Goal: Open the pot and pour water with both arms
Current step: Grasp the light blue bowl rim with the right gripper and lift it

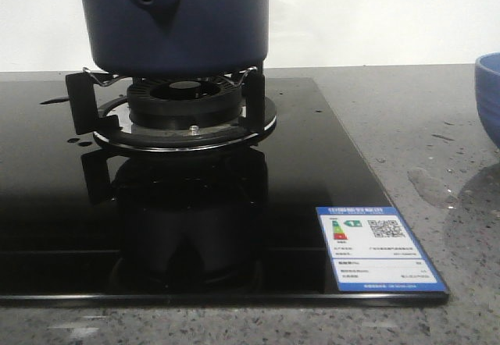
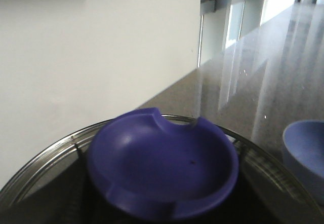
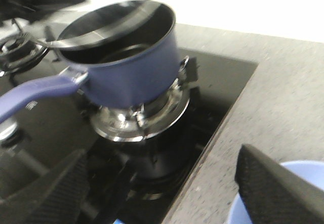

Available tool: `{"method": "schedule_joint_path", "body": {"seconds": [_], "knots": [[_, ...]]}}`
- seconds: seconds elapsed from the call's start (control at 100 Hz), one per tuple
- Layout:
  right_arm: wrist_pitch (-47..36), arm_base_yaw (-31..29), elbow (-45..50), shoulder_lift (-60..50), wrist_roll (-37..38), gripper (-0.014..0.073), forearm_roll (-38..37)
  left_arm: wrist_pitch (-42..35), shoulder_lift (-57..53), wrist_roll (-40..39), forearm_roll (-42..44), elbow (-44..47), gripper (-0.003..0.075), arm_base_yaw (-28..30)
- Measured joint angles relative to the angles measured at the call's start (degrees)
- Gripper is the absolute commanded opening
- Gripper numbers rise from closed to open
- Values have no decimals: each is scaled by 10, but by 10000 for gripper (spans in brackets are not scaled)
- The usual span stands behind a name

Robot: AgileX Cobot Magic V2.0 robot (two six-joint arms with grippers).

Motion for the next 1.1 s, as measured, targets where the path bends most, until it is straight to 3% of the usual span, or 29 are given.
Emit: {"method": "schedule_joint_path", "body": {"seconds": [0.19, 0.29, 0.5, 0.62, 0.79, 1.1], "knots": [[-31, 0, -4, 22, 15, 544, 1, 4, -81, -57, 16, 4, 223, 52], [-34, -2, -24, 55, 74, 544, -38, 4, -127, -89, 38, 20, 223, 69], [31, -56, -117, 128, 348, 544, -277, -18, -226, -131, 74, 77, 222, 77], [84, -69, -153, 166, 450, 544, -412, -20, -264, -144, 77, 95, 222, 71], [126, -69, -156, 216, 480, 544, -449, -23, -278, -147, 77, 99, 222, 39], [111, -69, -87, 260, 485, 540, -454, -23, -286, -150, 76, 99, 222, 34]]}}
